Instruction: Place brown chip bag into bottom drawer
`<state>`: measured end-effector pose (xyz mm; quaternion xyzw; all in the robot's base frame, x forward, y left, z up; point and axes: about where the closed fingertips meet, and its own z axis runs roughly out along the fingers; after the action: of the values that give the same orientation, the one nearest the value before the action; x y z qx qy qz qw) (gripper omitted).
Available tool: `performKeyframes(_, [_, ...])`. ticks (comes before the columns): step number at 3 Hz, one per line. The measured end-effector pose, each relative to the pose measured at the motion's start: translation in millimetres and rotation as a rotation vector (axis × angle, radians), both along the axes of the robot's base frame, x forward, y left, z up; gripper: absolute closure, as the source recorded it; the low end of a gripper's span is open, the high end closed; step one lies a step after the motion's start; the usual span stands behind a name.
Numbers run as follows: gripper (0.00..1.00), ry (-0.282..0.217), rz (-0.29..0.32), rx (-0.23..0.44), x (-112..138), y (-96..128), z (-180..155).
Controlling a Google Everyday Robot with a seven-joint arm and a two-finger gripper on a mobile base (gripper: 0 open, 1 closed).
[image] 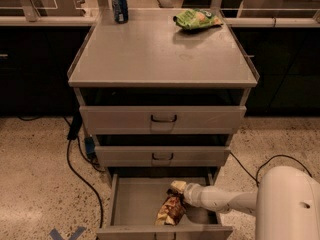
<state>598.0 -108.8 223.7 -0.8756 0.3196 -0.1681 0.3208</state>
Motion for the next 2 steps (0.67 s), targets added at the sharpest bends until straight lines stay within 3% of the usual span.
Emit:
performKeyframes(1, [0.0,0.0,0.0,0.0,0.0,0.1,0.0])
performKeyframes(2, [0.0,-0.001,0.005,-0.001,-0.6,0.8,0.0])
